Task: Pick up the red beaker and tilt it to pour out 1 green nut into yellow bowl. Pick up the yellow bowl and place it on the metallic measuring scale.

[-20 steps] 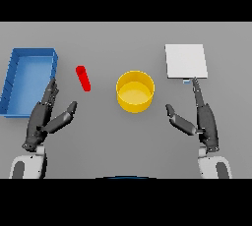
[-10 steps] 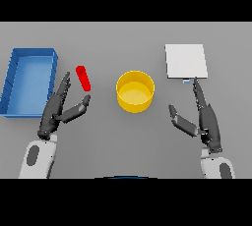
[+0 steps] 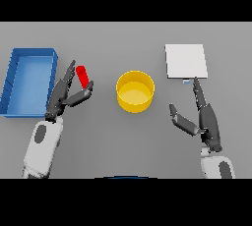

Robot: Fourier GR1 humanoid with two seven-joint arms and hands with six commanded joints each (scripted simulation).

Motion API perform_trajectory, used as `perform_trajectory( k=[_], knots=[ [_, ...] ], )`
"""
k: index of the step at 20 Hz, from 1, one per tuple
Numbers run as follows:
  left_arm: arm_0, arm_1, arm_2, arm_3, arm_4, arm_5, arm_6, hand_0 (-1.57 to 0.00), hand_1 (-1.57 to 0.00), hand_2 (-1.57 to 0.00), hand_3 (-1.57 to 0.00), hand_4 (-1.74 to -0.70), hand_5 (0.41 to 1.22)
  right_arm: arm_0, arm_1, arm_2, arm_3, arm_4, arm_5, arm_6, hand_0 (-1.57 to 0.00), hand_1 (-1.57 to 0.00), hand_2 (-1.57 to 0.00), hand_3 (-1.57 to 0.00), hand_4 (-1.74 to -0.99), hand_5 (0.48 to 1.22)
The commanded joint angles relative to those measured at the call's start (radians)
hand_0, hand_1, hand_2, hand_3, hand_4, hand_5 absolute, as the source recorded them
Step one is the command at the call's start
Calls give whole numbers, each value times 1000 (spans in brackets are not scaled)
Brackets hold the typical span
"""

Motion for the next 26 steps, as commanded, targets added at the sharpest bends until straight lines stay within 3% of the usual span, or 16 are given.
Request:
perform_trajectory(
  k=[1,10,14,17,19,21,24,26],
  knots=[
    [-21,-6,4,21,-2,9,-6,1,1,1,1,-1287,685,2,-1,-2,-13,-4,0,0,1,1,1,1,-1269,638],
    [-153,0,32,174,-9,10,-20,1,1,1,1,-1289,683,23,-4,-3,-18,-11,7,-7,1,1,1,1,-1265,638],
    [-194,-18,52,246,9,6,-73,1,1,1,1,-1329,695,7,-3,-8,-19,-13,3,22,1,1,1,1,-1264,640],
    [-222,-31,81,287,31,18,-105,1,-26,-67,-31,-1378,724,18,-5,-6,-23,-10,3,4,1,1,1,1,-1259,642],
    [-235,-49,101,299,48,38,-108,-285,-328,-364,-292,-1449,783,8,-3,-13,0,-12,0,8,1,1,1,1,-1258,644],
    [-242,-52,102,314,34,66,-92,-662,-699,-733,-724,-1500,941,2,-10,-14,-10,-6,-4,2,1,1,1,1,-1255,644],
    [-256,-50,76,328,9,73,-86,-1106,-1125,-1142,-974,-1603,1078,2,-5,-13,-16,-15,0,13,1,1,1,1,-1252,644],
    [-257,-47,63,330,2,66,-85,-1273,-1285,-1296,-1189,-1544,1129,5,-11,-20,-9,-24,6,15,1,1,1,1,-1254,644]
  ],
)
